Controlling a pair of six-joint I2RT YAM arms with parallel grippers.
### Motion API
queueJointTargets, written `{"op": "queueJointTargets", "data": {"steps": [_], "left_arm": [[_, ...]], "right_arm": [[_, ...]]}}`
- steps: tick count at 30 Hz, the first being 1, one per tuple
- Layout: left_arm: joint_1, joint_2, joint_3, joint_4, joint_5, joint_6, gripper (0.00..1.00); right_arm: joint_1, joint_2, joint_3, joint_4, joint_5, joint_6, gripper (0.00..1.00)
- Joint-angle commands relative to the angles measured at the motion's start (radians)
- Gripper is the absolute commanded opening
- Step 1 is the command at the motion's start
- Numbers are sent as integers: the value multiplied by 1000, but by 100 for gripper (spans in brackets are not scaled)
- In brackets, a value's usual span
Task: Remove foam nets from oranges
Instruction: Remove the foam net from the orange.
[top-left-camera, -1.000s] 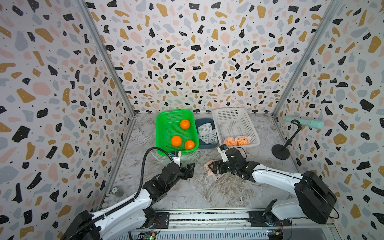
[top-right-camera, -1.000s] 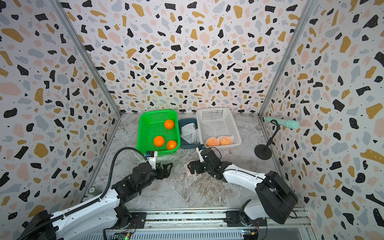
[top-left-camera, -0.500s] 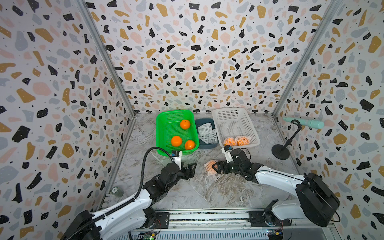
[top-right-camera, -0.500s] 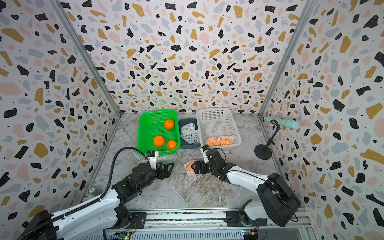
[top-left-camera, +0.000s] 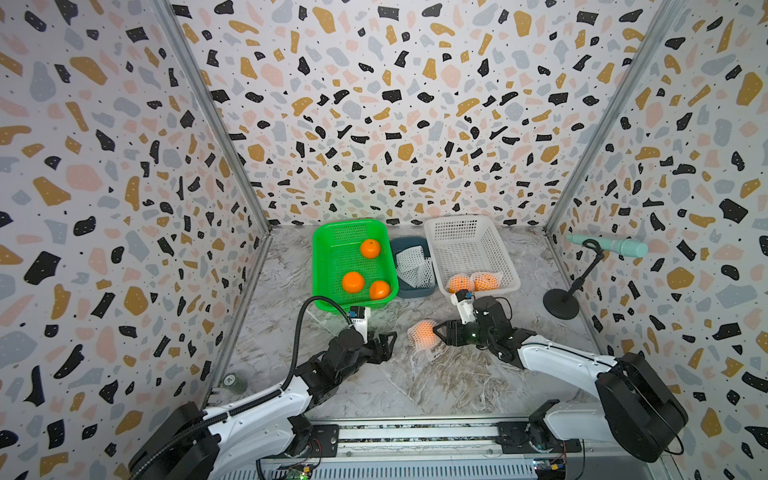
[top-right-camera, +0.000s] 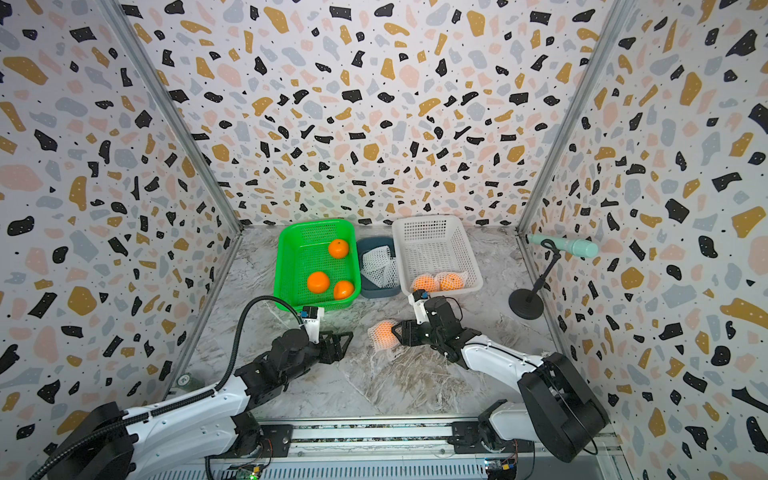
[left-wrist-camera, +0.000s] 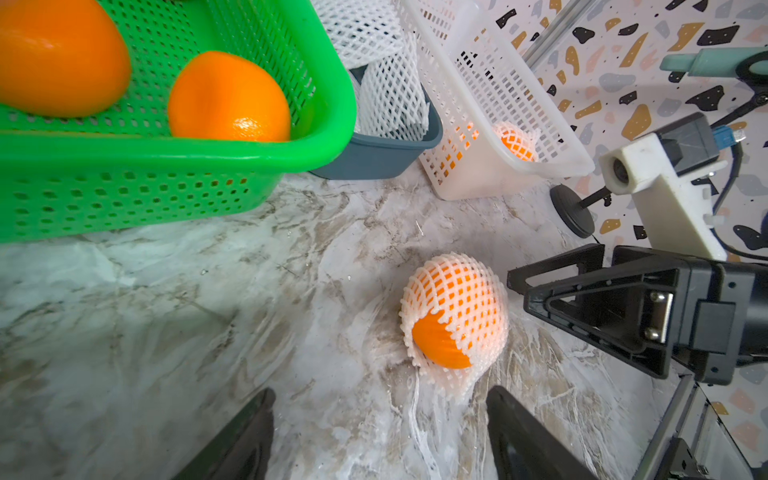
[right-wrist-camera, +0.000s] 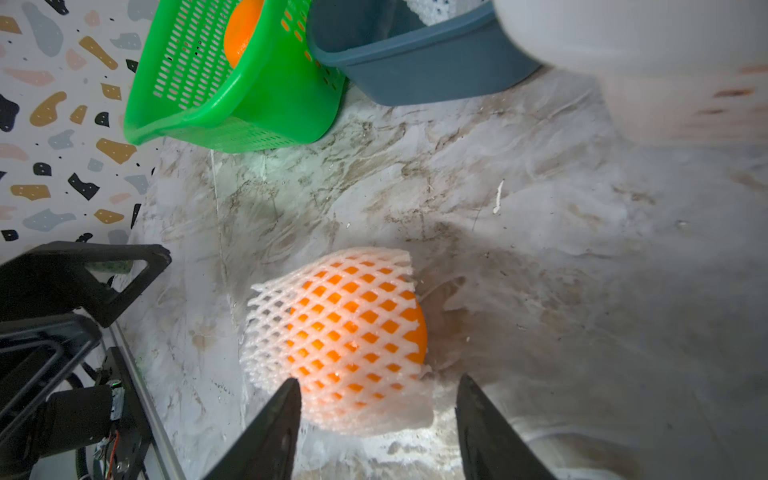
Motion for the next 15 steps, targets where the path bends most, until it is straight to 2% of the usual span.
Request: {"op": "queueJointTargets", "data": {"steps": [1,5,15], "left_arm": [[-21,40,-4,97,15,-16,79],[-35,91,-1,137,25,-20,76],[-72,177,-9,198,45,-38,71]], "right_arm": [[-9,11,-7,44,-44,-3,55],[-20,27,-14,63,-64,-4,49],[-49,57,-41,116,-104,6,49]]}}
